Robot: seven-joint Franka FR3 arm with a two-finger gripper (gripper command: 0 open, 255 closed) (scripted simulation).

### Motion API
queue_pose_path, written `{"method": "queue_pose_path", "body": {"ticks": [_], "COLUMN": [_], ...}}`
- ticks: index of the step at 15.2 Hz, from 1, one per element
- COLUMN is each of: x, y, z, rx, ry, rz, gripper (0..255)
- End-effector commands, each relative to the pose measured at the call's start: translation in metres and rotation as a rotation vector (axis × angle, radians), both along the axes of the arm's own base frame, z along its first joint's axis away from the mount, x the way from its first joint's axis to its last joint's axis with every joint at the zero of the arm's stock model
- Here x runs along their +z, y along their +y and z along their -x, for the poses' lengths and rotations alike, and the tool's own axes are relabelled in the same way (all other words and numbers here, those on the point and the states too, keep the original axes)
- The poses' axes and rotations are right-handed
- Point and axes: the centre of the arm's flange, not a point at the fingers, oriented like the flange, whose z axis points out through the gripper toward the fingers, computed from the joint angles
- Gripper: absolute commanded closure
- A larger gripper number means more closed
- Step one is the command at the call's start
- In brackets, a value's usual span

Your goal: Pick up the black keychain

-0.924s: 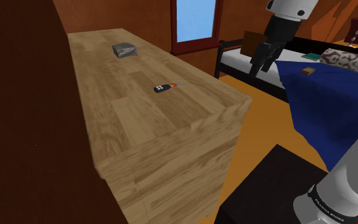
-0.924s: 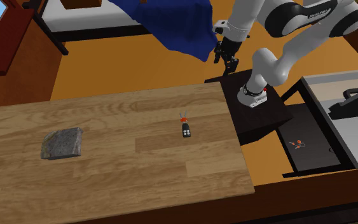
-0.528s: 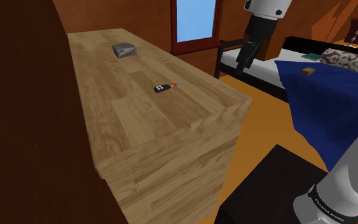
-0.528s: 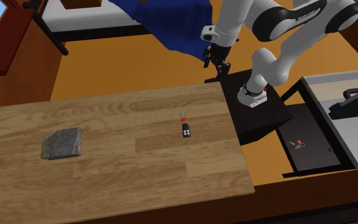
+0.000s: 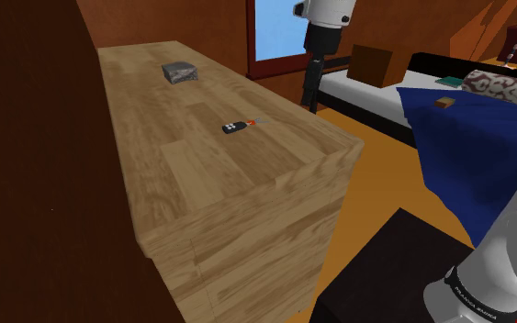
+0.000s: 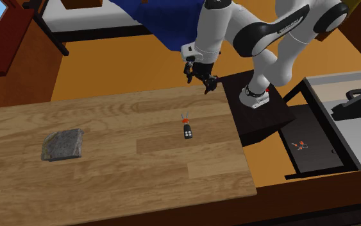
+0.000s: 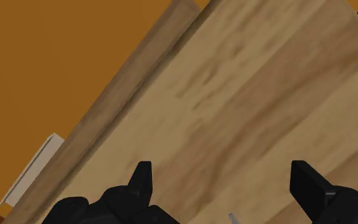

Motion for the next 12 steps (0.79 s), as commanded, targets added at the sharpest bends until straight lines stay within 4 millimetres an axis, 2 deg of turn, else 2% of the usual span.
{"method": "queue_pose_path", "body": {"ticks": [1, 6, 10, 12], "x": [-0.004, -0.011, -0.017, -0.022], "y": [0.017, 0.069, 0.117, 0.120], "z": [-0.024, -0.069, -0.096, -0.097], "rx": [0.097, 0.328, 0.514, 0.524], "ry": [0.001, 0.003, 0.006, 0.006], "rz": [0.012, 0.041, 0.064, 0.066], "gripper": [0, 0, 0, 0]}}
